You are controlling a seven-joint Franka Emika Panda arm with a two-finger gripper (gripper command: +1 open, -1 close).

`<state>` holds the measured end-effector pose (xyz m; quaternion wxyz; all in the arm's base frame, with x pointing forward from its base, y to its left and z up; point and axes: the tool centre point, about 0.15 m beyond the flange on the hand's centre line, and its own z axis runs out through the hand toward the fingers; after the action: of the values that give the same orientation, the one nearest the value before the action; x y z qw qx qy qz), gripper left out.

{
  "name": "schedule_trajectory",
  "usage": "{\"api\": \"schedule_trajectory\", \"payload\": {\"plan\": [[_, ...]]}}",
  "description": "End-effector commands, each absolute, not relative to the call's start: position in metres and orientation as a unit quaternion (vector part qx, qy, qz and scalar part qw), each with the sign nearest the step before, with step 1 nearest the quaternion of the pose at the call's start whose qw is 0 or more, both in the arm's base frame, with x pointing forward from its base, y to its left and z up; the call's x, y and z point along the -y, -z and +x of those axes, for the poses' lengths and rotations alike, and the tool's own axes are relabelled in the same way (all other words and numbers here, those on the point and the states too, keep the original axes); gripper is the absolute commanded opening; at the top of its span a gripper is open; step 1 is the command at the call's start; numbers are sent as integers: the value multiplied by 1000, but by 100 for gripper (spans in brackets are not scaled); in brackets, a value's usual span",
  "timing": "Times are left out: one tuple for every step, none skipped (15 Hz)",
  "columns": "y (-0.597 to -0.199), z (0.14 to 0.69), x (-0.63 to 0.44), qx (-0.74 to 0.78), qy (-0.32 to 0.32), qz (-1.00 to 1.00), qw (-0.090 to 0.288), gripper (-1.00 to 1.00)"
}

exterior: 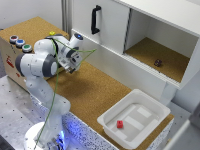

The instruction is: Pull the drawer

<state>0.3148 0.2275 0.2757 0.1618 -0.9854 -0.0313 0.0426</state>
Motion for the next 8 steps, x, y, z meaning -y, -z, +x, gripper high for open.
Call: {"api": "schedule_trajectory", "payload": {"plan": [[-292, 296, -215, 22, 33, -985, 169, 100], [-297, 299, -215, 25, 41, -985, 166, 100], [-299, 302, -217, 27, 45, -985, 166, 100], [-301, 306, -219, 32, 47, -985, 165, 100], [-301, 310, -223, 38, 46, -985, 161, 100], [-298, 312, -225, 39, 45, -985, 164, 100], [-294, 315, -226, 38, 43, -985, 164, 100], [-291, 318, -226, 37, 42, -984, 167, 100]]}}
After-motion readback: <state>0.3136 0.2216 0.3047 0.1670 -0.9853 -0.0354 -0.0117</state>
